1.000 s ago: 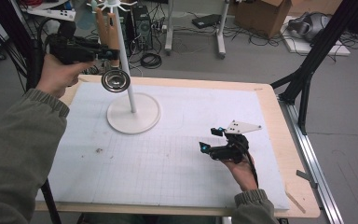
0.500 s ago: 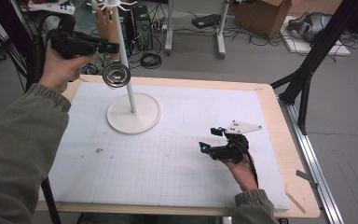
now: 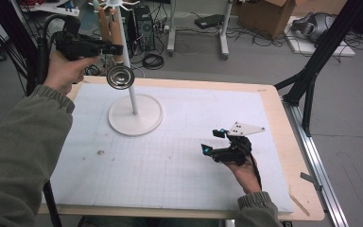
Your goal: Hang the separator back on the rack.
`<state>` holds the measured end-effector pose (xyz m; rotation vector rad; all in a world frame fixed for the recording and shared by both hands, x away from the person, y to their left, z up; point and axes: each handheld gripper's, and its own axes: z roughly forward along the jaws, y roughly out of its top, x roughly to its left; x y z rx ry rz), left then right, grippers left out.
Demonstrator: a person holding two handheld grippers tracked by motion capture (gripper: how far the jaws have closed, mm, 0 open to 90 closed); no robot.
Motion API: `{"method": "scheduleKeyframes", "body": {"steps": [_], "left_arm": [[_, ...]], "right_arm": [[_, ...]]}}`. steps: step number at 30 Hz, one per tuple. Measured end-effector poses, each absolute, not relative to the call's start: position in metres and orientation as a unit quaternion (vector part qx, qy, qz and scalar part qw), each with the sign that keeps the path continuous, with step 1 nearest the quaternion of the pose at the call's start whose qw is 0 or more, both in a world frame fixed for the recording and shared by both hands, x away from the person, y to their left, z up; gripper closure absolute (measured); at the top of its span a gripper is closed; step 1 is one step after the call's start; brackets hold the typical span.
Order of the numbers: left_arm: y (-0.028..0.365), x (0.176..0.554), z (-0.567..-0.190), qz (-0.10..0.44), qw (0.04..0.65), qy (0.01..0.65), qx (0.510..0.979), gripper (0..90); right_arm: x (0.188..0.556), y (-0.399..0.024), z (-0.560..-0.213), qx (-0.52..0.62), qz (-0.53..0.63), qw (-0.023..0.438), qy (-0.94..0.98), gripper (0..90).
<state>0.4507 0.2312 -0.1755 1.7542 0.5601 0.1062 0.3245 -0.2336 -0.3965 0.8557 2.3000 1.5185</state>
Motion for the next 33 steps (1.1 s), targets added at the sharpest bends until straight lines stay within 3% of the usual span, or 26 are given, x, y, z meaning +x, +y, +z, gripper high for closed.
{"method": "scheduleKeyframes", "body": {"steps": [10, 33], "left_arm": [[0.233, 0.442, -0.177, 0.054, 0.607, 0.247, 0.754, 71.1], [0.238, 0.418, -0.175, 0.113, 0.590, 0.269, 0.753, 59.1]], "right_arm": [[0.324, -0.232, -0.396, 0.291, 0.521, 0.127, 0.792, 22.7], [0.322, -0.230, -0.395, 0.284, 0.524, 0.127, 0.793, 22.7]]}}
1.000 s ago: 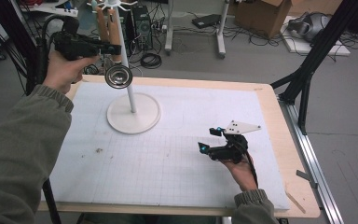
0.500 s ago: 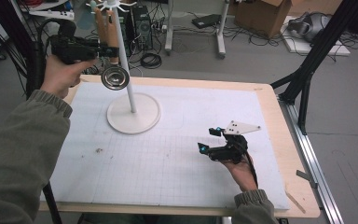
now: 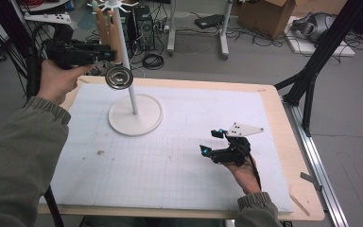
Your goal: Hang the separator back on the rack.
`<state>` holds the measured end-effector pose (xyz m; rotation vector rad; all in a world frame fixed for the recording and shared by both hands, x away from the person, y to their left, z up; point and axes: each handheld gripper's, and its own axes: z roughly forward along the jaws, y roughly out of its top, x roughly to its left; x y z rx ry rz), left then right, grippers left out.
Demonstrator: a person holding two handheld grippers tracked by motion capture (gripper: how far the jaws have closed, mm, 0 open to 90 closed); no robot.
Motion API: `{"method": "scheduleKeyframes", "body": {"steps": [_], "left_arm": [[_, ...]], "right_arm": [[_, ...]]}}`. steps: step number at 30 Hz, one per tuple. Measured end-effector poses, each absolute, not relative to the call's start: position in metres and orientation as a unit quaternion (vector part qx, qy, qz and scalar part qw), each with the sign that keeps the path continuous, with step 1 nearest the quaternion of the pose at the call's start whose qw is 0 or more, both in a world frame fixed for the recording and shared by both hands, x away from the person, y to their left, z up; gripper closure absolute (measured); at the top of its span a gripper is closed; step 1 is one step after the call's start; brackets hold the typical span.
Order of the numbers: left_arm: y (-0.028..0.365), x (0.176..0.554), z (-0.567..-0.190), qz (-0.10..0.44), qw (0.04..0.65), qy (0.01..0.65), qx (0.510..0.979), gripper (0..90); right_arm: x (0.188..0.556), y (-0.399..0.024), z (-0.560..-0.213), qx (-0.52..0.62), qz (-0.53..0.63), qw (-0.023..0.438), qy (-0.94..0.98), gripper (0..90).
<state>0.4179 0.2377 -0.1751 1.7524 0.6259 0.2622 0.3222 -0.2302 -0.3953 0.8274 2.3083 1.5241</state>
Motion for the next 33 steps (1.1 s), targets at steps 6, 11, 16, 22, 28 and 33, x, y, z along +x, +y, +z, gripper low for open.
{"method": "scheduleKeyframes", "body": {"steps": [6, 11, 16, 22, 28, 33], "left_arm": [[0.241, 0.412, -0.176, 0.120, 0.583, 0.271, 0.757, 56.0], [0.242, 0.405, -0.181, 0.123, 0.574, 0.268, 0.764, 51.8], [0.245, 0.397, -0.184, 0.129, 0.572, 0.265, 0.765, 47.5], [0.250, 0.384, -0.195, 0.133, 0.570, 0.269, 0.765, 43.3], [0.253, 0.374, -0.208, 0.132, 0.567, 0.274, 0.766, 36.1], [0.255, 0.367, -0.221, 0.137, 0.564, 0.279, 0.765, 33.3]], "right_arm": [[0.322, -0.232, -0.395, 0.286, 0.525, 0.133, 0.791, 22.7], [0.322, -0.233, -0.394, 0.290, 0.525, 0.137, 0.788, 22.3], [0.321, -0.235, -0.394, 0.295, 0.525, 0.141, 0.786, 21.6], [0.320, -0.235, -0.393, 0.301, 0.522, 0.144, 0.785, 21.0], [0.320, -0.236, -0.394, 0.306, 0.520, 0.147, 0.784, 20.7], [0.320, -0.235, -0.394, 0.308, 0.517, 0.146, 0.785, 20.6]]}}
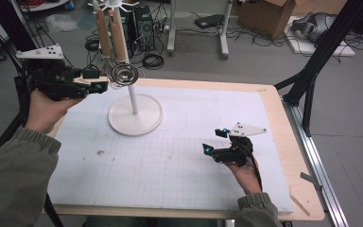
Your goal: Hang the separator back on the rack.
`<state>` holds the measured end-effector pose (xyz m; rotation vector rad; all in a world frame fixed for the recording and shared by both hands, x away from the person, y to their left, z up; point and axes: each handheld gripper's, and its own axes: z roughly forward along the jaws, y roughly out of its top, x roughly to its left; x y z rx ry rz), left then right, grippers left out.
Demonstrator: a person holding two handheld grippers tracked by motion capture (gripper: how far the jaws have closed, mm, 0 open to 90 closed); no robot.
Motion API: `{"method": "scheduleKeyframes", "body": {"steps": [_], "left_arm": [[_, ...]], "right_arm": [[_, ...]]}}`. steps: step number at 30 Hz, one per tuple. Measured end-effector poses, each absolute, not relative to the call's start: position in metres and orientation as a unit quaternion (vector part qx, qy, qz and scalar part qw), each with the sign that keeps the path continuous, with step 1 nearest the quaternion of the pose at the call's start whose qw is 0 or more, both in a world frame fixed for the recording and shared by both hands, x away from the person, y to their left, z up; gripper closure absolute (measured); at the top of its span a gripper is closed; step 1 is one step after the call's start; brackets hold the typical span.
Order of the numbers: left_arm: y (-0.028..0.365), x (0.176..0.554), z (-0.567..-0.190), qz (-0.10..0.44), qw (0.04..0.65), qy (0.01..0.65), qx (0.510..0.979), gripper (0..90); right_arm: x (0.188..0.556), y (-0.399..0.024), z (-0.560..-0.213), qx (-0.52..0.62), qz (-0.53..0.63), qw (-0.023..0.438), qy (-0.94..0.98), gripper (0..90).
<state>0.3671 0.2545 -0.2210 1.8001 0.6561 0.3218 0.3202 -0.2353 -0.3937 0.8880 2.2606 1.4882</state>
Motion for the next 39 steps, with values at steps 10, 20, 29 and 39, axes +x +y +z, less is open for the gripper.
{"method": "scheduleKeyframes", "body": {"steps": [10, 20, 29, 39], "left_arm": [[0.257, 0.358, -0.244, 0.135, 0.565, 0.285, 0.762, 29.4], [0.255, 0.348, -0.262, 0.135, 0.563, 0.282, 0.765, 29.1], [0.255, 0.336, -0.277, 0.141, 0.562, 0.281, 0.765, 28.1], [0.259, 0.323, -0.295, 0.145, 0.556, 0.285, 0.767, 27.1]], "right_arm": [[0.321, -0.236, -0.394, 0.308, 0.516, 0.149, 0.785, 20.5], [0.320, -0.236, -0.394, 0.307, 0.513, 0.153, 0.786, 20.5], [0.320, -0.235, -0.394, 0.309, 0.509, 0.157, 0.787, 20.5], [0.316, -0.235, -0.395, 0.316, 0.505, 0.162, 0.787, 20.3]]}}
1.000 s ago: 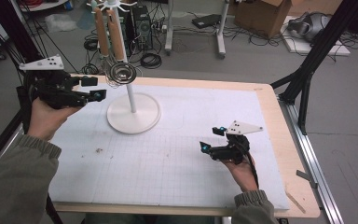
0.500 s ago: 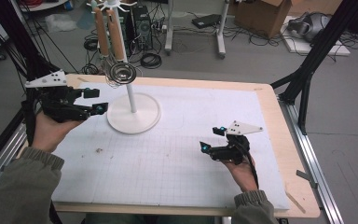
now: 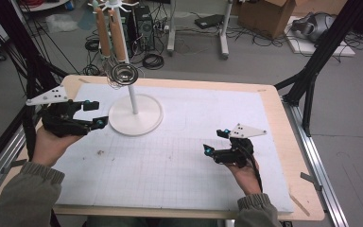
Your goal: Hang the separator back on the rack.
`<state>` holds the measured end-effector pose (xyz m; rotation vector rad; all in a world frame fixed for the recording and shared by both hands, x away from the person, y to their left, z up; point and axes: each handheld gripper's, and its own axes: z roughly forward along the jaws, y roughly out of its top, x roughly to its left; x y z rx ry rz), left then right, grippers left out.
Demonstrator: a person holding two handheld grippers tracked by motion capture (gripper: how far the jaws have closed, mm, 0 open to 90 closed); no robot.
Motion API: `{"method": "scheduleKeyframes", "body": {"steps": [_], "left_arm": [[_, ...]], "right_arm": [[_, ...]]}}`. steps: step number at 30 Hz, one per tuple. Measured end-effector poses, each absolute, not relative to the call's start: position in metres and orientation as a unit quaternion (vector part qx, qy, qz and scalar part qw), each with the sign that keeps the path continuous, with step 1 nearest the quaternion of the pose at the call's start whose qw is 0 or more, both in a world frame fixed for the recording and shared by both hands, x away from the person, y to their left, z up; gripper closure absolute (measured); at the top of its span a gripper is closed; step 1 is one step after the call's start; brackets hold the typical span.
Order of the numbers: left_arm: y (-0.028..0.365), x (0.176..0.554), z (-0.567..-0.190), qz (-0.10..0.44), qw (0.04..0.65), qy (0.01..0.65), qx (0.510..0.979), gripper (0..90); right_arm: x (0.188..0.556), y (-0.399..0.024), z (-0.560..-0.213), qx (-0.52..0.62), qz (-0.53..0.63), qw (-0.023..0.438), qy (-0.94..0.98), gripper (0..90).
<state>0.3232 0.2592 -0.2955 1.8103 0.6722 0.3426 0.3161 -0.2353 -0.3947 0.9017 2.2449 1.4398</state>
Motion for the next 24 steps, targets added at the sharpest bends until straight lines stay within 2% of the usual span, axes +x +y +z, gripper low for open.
{"method": "scheduleKeyframes", "body": {"steps": [24], "left_arm": [[0.258, 0.305, -0.340, 0.142, 0.554, 0.286, 0.769, 26.1]], "right_arm": [[0.308, -0.240, -0.402, 0.328, 0.495, 0.172, 0.786, 19.9]]}}
